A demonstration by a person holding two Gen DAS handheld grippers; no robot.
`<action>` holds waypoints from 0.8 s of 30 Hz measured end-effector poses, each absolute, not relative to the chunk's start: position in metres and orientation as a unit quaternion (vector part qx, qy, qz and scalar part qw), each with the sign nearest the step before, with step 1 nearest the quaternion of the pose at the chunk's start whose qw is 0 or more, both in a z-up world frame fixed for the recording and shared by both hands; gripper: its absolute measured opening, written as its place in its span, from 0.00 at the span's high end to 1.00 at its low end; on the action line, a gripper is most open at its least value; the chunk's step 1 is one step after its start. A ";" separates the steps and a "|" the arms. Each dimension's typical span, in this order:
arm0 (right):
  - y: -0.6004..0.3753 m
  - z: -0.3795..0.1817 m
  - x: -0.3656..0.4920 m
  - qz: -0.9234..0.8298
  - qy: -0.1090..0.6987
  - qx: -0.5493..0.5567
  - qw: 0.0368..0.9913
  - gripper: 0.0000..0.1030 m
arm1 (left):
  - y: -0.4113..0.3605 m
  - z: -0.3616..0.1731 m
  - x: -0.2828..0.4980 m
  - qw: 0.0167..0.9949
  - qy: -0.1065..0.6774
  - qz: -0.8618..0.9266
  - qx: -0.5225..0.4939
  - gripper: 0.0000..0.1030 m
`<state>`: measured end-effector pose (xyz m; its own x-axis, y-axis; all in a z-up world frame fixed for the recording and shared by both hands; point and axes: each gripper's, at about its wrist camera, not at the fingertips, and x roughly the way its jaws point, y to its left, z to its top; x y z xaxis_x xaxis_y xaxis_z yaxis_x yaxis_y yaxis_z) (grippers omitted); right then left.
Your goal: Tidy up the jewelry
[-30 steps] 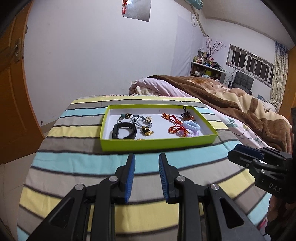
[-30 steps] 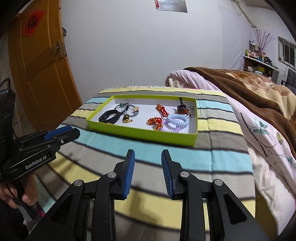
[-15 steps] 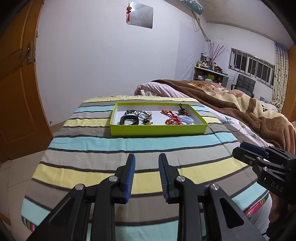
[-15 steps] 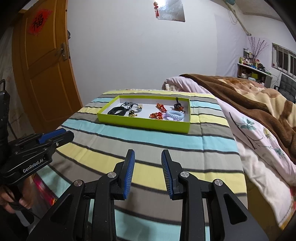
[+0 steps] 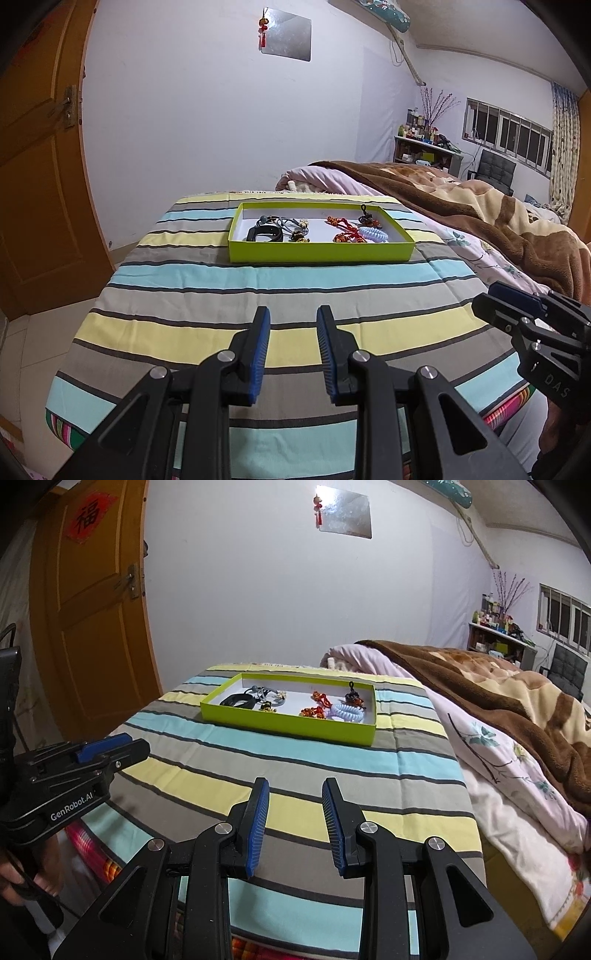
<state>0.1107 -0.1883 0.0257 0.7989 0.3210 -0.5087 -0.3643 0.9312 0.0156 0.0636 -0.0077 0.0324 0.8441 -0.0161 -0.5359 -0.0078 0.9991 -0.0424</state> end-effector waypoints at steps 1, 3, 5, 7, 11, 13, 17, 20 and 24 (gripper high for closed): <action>-0.188 0.025 0.110 0.179 0.258 -0.042 0.948 0.70 | -0.008 0.032 0.063 0.960 0.278 -0.001 -0.021 0.74; -0.188 0.024 0.109 0.177 0.257 -0.042 0.949 0.70 | -0.007 0.030 0.062 0.961 0.276 -0.001 -0.024 0.74; -0.189 0.022 0.109 0.176 0.257 -0.041 0.949 0.70 | -0.007 0.027 0.062 0.961 0.276 0.000 -0.025 0.74; -0.189 0.021 0.109 0.175 0.258 -0.041 0.949 0.70 | -0.006 0.025 0.062 0.960 0.277 0.002 -0.025 0.74; -0.188 0.018 0.109 0.175 0.260 -0.041 0.949 0.70 | -0.005 0.024 0.062 0.960 0.278 0.007 -0.024 0.74; -0.188 0.019 0.108 0.175 0.259 -0.041 0.949 0.70 | -0.005 0.023 0.061 0.960 0.278 0.008 -0.024 0.74; -0.188 0.020 0.107 0.173 0.256 -0.039 0.950 0.70 | -0.005 0.023 0.060 0.961 0.276 0.010 -0.020 0.74; -0.190 0.020 0.106 0.172 0.255 -0.038 0.951 0.70 | -0.006 0.024 0.059 0.962 0.274 0.011 -0.020 0.74; -0.190 0.021 0.105 0.171 0.253 -0.037 0.951 0.70 | -0.006 0.024 0.058 0.962 0.273 0.014 -0.019 0.74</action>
<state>0.1048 -0.1900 0.0206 0.8130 0.3068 -0.4949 -0.3442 0.9388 0.0166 0.0585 -0.0062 0.0242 0.8511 0.0154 -0.5248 -0.0367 0.9989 -0.0301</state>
